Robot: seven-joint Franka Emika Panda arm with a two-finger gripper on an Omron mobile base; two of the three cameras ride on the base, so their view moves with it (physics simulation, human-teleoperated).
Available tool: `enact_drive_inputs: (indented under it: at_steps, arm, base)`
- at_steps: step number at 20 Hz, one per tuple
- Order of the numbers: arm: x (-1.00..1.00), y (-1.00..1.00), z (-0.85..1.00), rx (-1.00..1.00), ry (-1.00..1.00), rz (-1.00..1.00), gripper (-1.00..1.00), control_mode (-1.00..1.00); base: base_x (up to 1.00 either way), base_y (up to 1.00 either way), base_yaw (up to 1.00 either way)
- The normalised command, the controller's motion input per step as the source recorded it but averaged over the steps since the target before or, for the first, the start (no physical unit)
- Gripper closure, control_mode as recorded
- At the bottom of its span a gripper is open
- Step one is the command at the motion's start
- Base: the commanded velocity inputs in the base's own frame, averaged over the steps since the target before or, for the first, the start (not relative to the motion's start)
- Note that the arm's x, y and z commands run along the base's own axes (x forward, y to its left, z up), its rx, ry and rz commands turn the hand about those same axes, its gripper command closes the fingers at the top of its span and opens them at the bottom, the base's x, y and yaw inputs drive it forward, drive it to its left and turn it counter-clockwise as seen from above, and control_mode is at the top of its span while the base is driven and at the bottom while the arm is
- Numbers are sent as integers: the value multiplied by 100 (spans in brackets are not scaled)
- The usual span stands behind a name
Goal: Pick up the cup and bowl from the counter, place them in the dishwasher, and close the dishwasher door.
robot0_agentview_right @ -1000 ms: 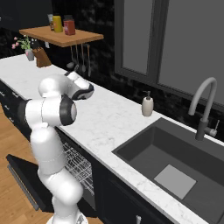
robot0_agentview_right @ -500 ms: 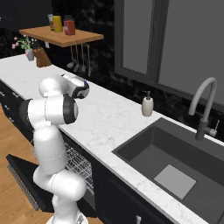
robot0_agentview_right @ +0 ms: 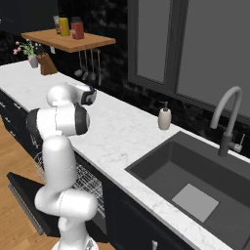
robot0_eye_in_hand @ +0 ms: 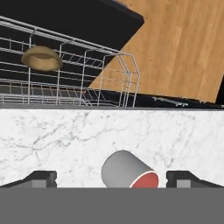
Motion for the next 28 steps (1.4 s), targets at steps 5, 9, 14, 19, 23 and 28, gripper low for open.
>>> enact_drive_inputs:
  at_steps: [5,9,14,19,23,28]
  arm:
    - [69,-12,42,-8,32,17,-100,-100]
    - [67,-26,29,-10,36,12,-100,-100]
    - [72,-20,39,-7,38,10,-100,-100]
    - [77,-9,64,-3,36,9,-100,-100]
    - [84,-5,58,-3,39,8,-100,-100]
    - [79,0,42,-4,44,8,-100,-100]
  base:
    - [0,0,0]
    - [0,0,0]
    - [0,0,0]
    - [0,0,0]
    - [0,0,0]
    - [0,0,0]
